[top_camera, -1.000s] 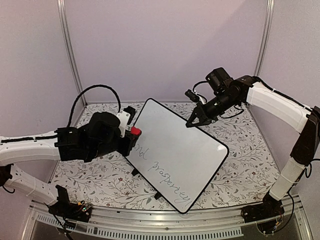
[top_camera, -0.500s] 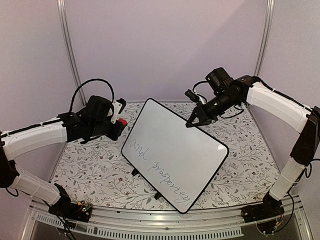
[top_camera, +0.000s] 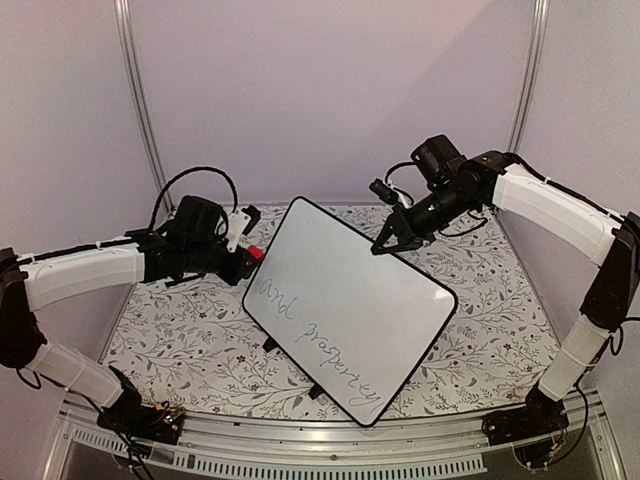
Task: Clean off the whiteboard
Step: Erase the center of the whiteboard.
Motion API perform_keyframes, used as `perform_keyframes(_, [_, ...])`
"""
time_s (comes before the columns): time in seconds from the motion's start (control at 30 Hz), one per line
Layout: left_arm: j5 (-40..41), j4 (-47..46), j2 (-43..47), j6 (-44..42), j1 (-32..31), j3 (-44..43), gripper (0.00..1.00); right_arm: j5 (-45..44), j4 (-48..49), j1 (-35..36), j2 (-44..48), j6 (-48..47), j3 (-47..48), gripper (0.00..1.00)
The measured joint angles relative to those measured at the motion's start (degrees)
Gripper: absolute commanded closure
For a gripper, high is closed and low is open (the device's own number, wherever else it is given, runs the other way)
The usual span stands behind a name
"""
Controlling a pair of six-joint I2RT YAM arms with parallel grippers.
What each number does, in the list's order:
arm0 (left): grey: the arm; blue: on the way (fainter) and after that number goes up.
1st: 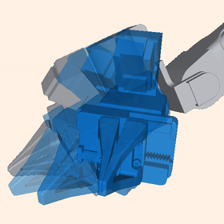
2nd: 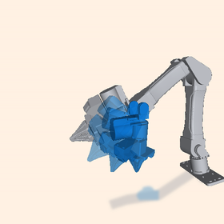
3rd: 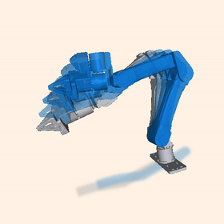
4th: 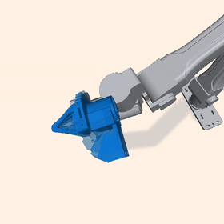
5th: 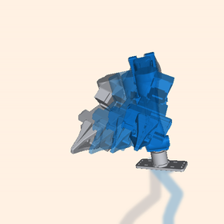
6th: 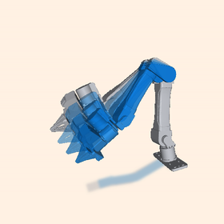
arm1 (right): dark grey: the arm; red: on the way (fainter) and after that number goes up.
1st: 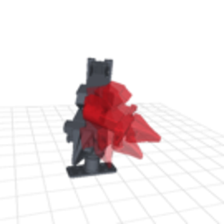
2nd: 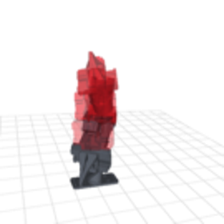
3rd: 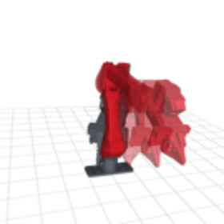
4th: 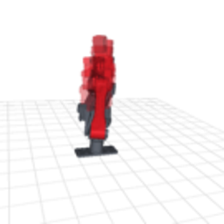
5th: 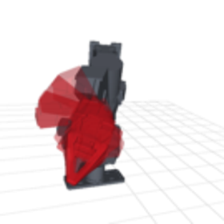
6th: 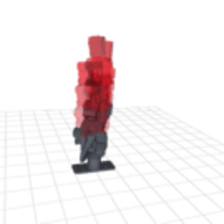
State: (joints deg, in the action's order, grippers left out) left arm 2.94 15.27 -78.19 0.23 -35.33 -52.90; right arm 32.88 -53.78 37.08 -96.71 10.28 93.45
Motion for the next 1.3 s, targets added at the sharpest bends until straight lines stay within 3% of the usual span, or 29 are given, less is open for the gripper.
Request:
perform_keyframes(0.37, [-4.07,-2.69,-1.05,-3.93,0.26,0.59,1.0,0.22,0.24,-0.02,-0.13,-0.04,0.02,1.0])
perform_keyframes(1.3, [-3.78,-2.62,-8.02,-4.61,-0.72,2.1,1.0,0.13,-0.13,-0.04,-0.11,0.9,-0.11,1.0])
